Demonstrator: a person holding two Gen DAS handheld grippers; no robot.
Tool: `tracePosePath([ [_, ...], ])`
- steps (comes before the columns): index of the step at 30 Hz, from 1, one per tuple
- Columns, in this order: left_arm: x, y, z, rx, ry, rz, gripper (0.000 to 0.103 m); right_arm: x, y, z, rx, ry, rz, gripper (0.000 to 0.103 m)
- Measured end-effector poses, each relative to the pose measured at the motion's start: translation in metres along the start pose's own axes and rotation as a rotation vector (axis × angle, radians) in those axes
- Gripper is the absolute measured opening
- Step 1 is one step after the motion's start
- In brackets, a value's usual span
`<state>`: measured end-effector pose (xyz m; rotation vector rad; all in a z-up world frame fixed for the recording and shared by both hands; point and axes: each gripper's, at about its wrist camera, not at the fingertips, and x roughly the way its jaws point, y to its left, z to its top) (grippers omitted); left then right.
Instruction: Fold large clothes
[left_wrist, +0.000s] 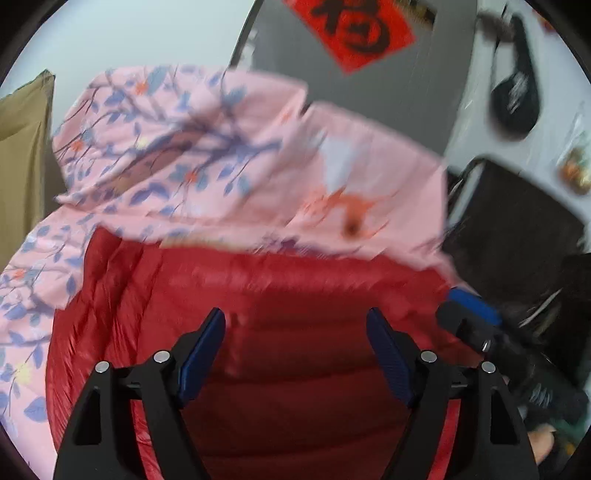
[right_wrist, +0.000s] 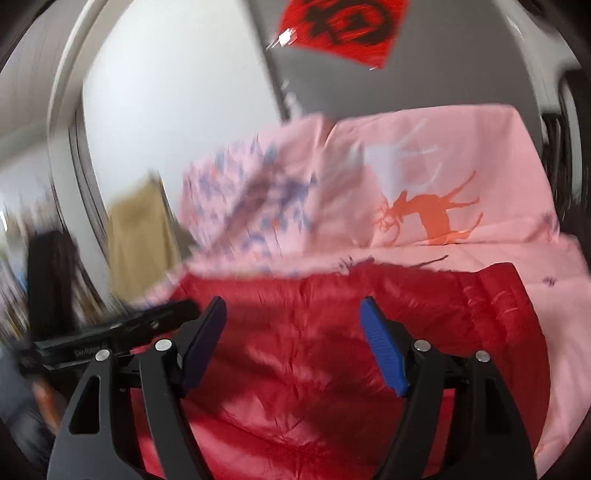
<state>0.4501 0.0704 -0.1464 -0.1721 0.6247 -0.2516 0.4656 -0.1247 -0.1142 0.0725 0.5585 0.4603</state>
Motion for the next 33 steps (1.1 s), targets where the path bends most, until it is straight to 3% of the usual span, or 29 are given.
tracePosePath([
  [3,0.020,0.018,-0.008,-0.023,0.034,0.030,0.079,0.021,-0.007,-0.013,-0.004,0.084,-0.048,0.073],
  [8,0.022,0.046,-0.009,-0.028,0.021,0.114,0.079,0.028,-0.047,-0.028,0.090,0.087,-0.098,0.073],
  [12,0.014,0.077,-0.005,-0.097,0.013,0.114,0.067,0.022,-0.097,-0.035,0.237,0.088,-0.104,0.070],
  [13,0.010,0.086,-0.006,-0.117,0.003,0.168,0.065,0.019,-0.106,-0.038,0.258,0.087,-0.125,0.070],
  [16,-0.001,0.106,-0.009,-0.184,-0.006,0.115,0.060,0.010,-0.131,-0.045,0.337,0.069,-0.138,0.069],
  [18,-0.013,0.112,-0.011,-0.207,-0.034,0.126,0.060,-0.002,-0.148,-0.049,0.423,0.027,-0.116,0.066],
  [20,-0.027,0.114,-0.011,-0.227,-0.064,0.142,0.065,-0.025,-0.170,-0.054,0.547,-0.036,-0.164,0.067],
  [22,-0.047,0.122,-0.015,-0.296,-0.114,0.146,0.086,-0.048,-0.191,-0.060,0.685,-0.084,-0.208,0.069],
  [24,-0.068,0.133,-0.020,-0.382,-0.157,0.233,0.094,-0.074,-0.203,-0.062,0.780,-0.148,-0.230,0.070],
  [25,-0.081,0.135,-0.023,-0.413,-0.181,0.280,0.094,-0.088,-0.203,-0.059,0.791,-0.186,-0.233,0.070],
  [28,-0.104,0.118,-0.024,-0.398,-0.208,0.258,0.094,-0.124,-0.176,-0.034,0.699,-0.271,-0.221,0.073],
  [33,-0.133,0.040,-0.030,-0.206,-0.245,0.303,0.095,-0.182,-0.094,-0.004,0.477,-0.396,-0.172,0.086],
])
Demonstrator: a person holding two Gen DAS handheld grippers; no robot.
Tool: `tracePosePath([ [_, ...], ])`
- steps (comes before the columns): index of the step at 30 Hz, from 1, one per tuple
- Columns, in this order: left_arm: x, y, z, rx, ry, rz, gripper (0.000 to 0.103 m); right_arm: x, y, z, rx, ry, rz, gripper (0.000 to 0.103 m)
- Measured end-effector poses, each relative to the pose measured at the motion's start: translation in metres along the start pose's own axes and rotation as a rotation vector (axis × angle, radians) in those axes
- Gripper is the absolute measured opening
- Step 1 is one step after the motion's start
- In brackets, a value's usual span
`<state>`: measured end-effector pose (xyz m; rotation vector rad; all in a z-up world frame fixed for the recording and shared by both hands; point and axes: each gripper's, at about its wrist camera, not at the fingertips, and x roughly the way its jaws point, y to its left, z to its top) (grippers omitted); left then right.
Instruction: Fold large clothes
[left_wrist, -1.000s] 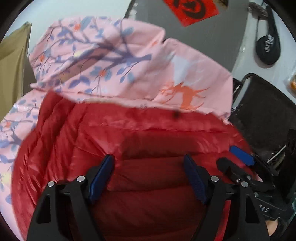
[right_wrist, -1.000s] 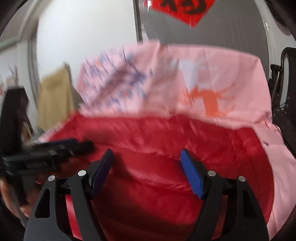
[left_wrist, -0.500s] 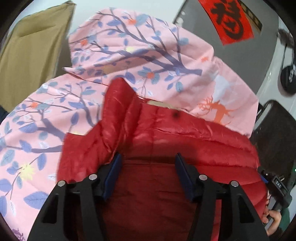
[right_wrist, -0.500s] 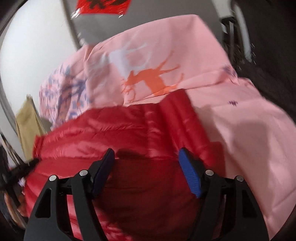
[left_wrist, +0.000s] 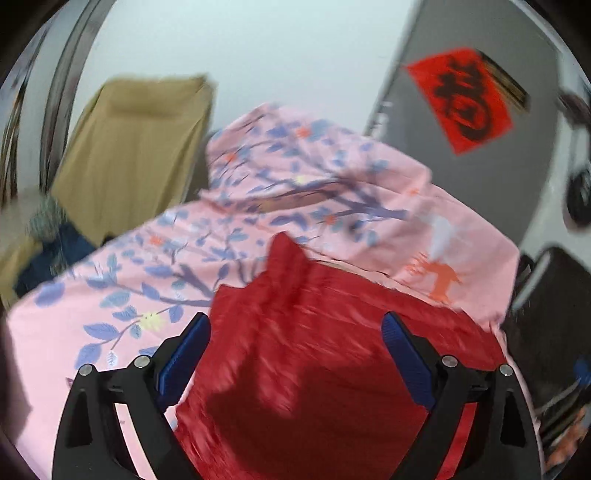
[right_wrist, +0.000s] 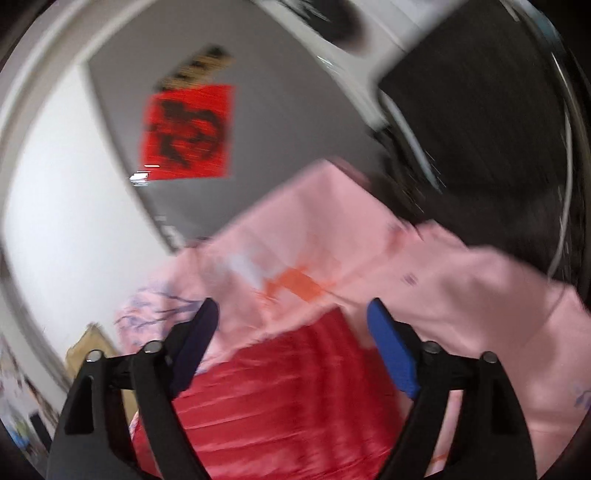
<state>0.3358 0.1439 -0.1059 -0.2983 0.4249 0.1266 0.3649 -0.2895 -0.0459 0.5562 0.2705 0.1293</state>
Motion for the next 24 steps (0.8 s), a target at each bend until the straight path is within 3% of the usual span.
tracePosePath([
  [5,-0.055,-0.058,-0.005,0.093,-0.072,-0.029,0.097,-0.057,0.053,-0.002,-0.111,-0.096,0.044,0.091],
  [10,-0.102,-0.090,-0.027,0.172,-0.161,-0.006,0.100,-0.082,0.080,-0.016,-0.151,-0.101,0.082,0.092],
  [15,-0.109,-0.093,-0.040,0.198,-0.169,0.000,0.100,-0.079,0.097,-0.035,-0.197,-0.052,0.094,0.092],
  [24,-0.100,-0.085,-0.047,0.217,-0.145,0.034,0.100,-0.058,0.094,-0.103,-0.335,0.119,-0.009,0.092],
])
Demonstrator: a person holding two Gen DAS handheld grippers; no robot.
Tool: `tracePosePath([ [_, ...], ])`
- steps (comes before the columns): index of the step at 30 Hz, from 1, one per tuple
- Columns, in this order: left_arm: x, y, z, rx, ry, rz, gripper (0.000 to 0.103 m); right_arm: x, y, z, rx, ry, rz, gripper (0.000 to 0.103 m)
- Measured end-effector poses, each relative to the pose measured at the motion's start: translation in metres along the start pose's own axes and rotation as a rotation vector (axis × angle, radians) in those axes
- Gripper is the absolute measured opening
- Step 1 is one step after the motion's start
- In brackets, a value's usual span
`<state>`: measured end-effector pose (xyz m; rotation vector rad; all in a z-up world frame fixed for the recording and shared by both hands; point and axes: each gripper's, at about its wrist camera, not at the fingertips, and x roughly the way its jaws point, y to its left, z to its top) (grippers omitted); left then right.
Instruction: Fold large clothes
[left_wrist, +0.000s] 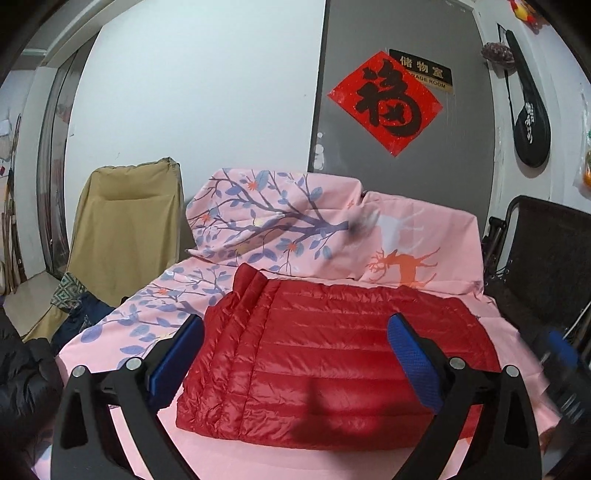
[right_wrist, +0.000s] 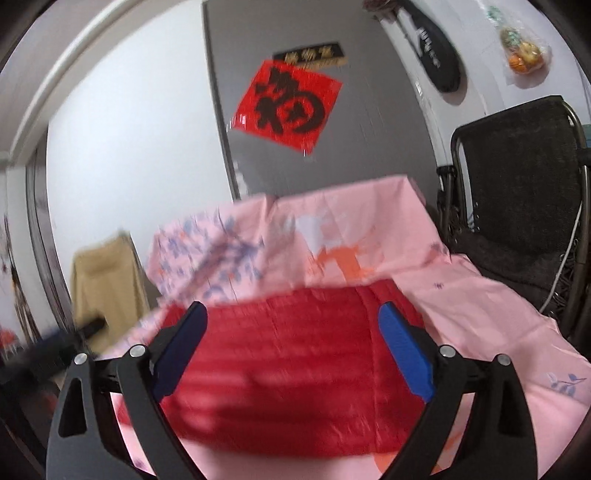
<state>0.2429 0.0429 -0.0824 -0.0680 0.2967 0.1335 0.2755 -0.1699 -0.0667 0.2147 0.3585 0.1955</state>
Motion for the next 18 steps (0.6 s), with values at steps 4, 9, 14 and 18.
tracePosePath([
  [4,0.001,-0.002,-0.004,0.011,0.007,0.001,0.100,0.009,-0.001,-0.014,0.017,0.050,-0.003,0.092],
  [9,0.034,-0.003,-0.026,0.034,0.115,-0.001,0.100,0.044,0.006,-0.038,-0.061,0.162,-0.034,0.094],
  [14,0.093,0.013,-0.060,0.034,0.297,0.061,0.100,0.093,0.001,-0.067,-0.115,0.337,-0.057,0.094],
  [18,0.128,0.040,-0.078,-0.041,0.434,0.082,0.100,0.110,-0.027,-0.077,0.007,0.441,-0.038,0.094],
])
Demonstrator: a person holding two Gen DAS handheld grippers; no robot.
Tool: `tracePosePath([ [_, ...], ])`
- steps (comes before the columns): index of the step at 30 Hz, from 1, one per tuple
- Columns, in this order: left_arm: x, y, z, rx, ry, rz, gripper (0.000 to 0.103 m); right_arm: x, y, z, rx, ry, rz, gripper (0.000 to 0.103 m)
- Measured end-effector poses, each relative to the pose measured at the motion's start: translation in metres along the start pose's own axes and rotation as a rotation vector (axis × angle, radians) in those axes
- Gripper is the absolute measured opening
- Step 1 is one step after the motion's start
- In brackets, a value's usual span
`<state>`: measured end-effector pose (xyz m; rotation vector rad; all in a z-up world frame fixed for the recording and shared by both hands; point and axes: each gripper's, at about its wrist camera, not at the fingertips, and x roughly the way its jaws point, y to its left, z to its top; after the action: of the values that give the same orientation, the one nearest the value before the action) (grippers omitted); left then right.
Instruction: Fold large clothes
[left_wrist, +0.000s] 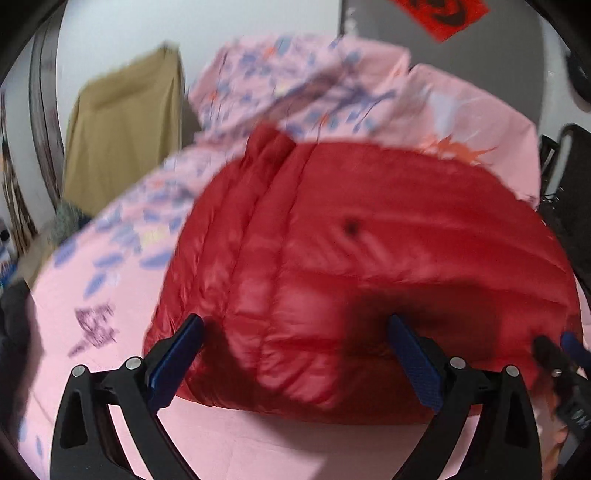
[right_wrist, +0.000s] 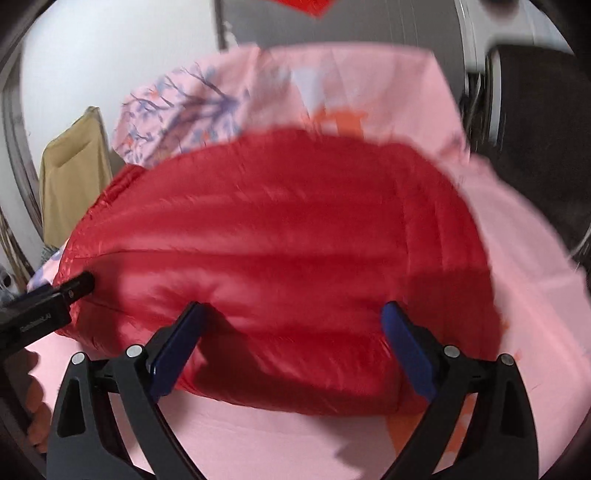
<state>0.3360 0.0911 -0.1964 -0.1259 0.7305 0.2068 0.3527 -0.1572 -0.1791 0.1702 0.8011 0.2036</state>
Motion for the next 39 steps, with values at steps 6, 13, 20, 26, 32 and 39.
tracePosePath([
  [6,-0.008,0.021,0.002,-0.087,0.024,0.025,0.100,-0.028,-0.017,0.007,0.060,-0.045,-0.175,0.094],
  [13,-0.104,-0.007,0.010,-0.017,-0.188,-0.013,0.100,-0.121,0.018,0.016,0.000,-0.298,-0.170,0.099],
  [20,-0.148,-0.042,-0.011,0.068,-0.208,-0.165,0.100,-0.147,0.044,-0.007,-0.041,-0.320,-0.115,0.099],
  [26,-0.151,-0.049,-0.016,0.076,-0.228,-0.124,0.100,-0.149,0.045,-0.010,-0.032,-0.294,-0.111,0.099],
  [32,-0.144,-0.044,-0.012,0.069,-0.217,-0.105,0.100,-0.143,0.051,-0.013,-0.069,-0.278,-0.130,0.099],
  [39,-0.149,-0.043,-0.015,0.077,-0.256,-0.089,0.100,-0.141,0.050,-0.012,-0.069,-0.273,-0.119,0.099],
])
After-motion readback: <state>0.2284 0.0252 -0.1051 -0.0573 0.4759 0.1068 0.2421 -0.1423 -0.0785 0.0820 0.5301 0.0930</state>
